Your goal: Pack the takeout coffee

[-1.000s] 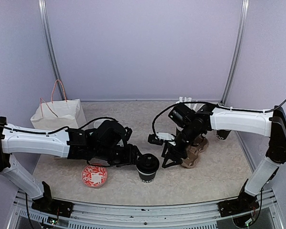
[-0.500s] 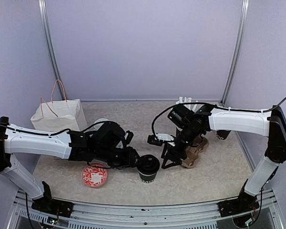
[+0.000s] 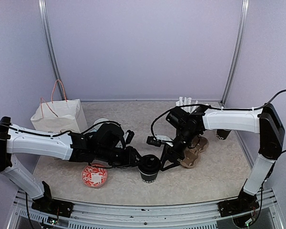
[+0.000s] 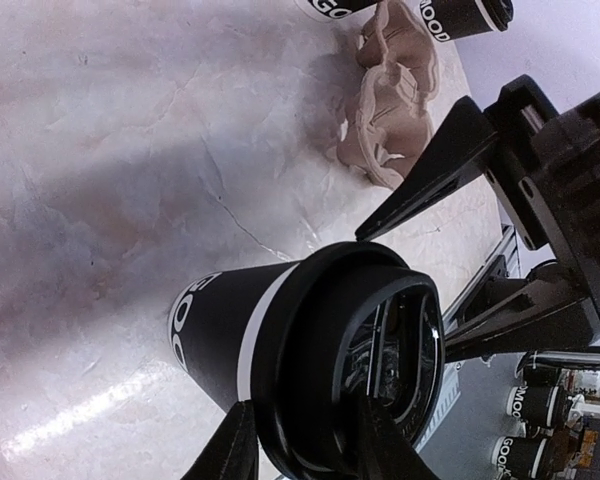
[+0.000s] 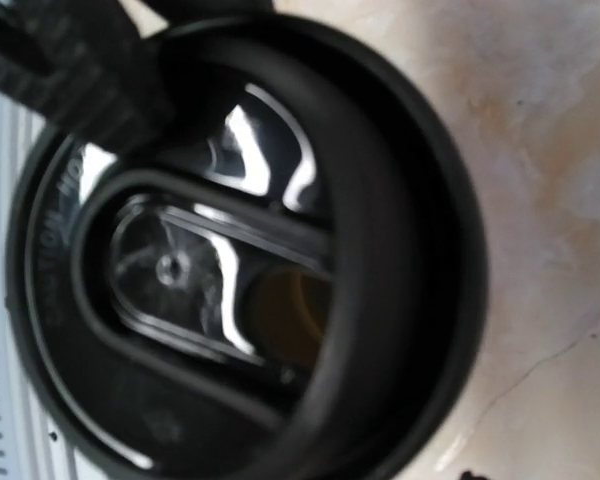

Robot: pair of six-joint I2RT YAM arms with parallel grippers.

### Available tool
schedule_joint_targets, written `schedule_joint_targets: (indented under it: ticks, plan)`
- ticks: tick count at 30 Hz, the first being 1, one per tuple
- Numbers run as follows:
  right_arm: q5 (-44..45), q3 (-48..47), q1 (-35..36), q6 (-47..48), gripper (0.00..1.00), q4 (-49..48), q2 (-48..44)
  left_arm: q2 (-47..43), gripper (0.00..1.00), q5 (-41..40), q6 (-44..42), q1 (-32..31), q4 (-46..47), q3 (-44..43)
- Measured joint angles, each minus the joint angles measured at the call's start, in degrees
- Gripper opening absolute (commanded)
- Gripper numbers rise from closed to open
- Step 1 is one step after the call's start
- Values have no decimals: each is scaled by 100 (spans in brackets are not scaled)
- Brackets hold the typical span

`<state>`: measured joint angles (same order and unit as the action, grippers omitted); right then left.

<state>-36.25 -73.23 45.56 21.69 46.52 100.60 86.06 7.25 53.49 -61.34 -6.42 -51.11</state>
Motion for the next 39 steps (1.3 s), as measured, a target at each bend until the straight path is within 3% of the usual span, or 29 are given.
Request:
schedule_joint_targets:
  ticks: [15, 19, 31, 39]
  plan:
    - [162, -131, 4, -238, 65, 221, 459, 396, 31, -258, -280, 50, 1047, 326]
    - [236, -129, 2, -227, 66, 254, 533, 439, 35, -352, -295, 48, 1209, 332]
    - [374, 131, 0, 37, 72, 20, -236, 348, 49, -1010, -1123, -42, 192, -278]
    - [533, 118, -79, 142, 64, 57, -431, 343, 50, -1460, -1486, -122, -225, -660]
